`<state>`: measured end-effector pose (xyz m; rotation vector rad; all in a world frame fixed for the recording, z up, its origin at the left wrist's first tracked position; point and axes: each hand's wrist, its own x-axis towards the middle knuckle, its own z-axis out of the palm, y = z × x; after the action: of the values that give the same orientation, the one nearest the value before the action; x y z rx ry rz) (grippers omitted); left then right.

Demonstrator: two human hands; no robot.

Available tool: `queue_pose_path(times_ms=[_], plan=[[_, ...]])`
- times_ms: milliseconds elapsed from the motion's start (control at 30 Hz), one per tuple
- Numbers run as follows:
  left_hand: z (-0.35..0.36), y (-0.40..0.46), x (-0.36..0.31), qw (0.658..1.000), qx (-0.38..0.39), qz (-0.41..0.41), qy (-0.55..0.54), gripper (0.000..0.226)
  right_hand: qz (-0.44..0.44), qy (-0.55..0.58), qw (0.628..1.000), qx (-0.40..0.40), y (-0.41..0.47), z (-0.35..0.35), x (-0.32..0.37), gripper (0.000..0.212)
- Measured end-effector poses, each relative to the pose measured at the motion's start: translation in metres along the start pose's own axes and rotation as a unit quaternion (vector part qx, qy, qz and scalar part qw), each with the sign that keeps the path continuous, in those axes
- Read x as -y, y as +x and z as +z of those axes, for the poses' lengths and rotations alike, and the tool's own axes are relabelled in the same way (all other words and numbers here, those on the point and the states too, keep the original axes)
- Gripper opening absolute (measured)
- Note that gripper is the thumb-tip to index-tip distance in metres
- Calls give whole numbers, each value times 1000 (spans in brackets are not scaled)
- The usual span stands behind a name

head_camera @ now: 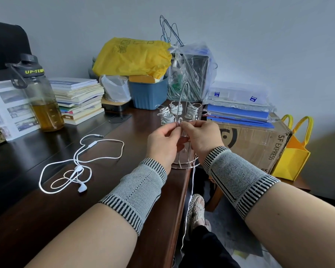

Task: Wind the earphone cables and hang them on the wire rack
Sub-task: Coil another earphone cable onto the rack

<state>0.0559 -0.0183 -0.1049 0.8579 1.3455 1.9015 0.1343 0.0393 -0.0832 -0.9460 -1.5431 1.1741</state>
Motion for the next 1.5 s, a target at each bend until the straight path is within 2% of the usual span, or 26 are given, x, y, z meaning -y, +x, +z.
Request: queue_pose_path(times_ms=[267, 400, 500, 733, 967, 1167, 1333, 1500], plan=[[0, 0, 0, 1000, -18, 6, 18, 16, 78, 35, 996, -5, -2, -5, -5, 22], [4, -4, -5, 1000, -8, 6, 20, 14, 47, 110, 993, 10, -9, -8, -3, 22], [4, -7, -7, 999, 0, 27, 37, 14, 24, 154, 988, 17, -9, -7, -2, 29], [9, -8, -11, 998, 20, 57, 27, 28, 30, 172, 984, 33, -10, -9, -4, 23], [10, -8, -10, 997, 14, 62, 54, 23, 38, 201, 976, 73, -13, -14, -8, 18], [9, -6, -3, 979, -32, 111, 168, 21, 65, 239, 965, 86, -19, -21, -1, 17], [9, -7, -3, 972, -46, 117, 196, 23, 78, 241, 961, 108, -21, -24, 3, 13], [12, -13, -4, 942, -104, 161, 275, 27, 88, 231, 963, 105, -15, -20, -3, 16]])
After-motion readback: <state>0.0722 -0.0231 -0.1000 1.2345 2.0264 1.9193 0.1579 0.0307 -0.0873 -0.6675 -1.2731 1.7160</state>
